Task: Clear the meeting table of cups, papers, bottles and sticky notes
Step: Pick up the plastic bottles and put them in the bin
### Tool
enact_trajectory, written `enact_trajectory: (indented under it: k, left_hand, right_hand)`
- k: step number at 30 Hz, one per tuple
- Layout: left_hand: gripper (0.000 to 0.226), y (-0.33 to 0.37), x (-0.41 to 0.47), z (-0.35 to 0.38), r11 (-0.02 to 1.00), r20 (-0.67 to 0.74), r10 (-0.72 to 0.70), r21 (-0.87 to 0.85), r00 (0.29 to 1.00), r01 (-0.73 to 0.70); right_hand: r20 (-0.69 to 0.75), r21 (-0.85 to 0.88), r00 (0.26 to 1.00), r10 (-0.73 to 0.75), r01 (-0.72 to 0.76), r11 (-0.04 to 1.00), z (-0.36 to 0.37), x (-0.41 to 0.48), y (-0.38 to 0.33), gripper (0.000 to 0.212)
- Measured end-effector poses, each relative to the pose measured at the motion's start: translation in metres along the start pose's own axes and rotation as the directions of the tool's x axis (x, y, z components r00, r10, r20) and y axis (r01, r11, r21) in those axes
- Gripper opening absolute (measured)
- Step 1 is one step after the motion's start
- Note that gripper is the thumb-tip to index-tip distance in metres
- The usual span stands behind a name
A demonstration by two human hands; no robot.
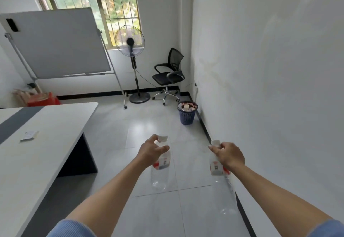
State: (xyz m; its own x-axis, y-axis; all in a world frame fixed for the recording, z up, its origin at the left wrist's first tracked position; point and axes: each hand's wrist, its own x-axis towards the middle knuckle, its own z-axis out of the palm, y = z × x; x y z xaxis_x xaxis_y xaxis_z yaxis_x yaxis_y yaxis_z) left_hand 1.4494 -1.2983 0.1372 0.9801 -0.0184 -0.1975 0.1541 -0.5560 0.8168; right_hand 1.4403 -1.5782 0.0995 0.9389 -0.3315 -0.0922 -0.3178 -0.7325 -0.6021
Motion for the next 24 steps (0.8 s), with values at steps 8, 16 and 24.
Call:
enact_trajectory:
  k: [8, 16, 24]
  left_hand:
    - [0.037, 0.048, 0.226, 0.020, 0.998, -0.005, 0.057, 0.009, 0.998, -0.056]
    - [0.030, 0.125, 0.475, 0.032, 0.995, -0.051, 0.075, 0.064, 0.996, -0.072]
    - [0.034, 0.148, 0.690, 0.017, 0.997, -0.068, 0.000, 0.072, 0.998, 0.004]
  right_hand:
    - [-0.044, -0.011, 0.999, 0.012, -0.012, 1.000, 0.012, 0.218, -0.033, 0.041]
    - [-0.017, -0.071, 0.999, -0.037, 0.036, 0.997, 0.005, 0.478, -0.091, 0.041]
    - [0.040, -0.151, 0.993, -0.112, 0.116, 0.982, 0.040, 0.699, -0.153, 0.040]
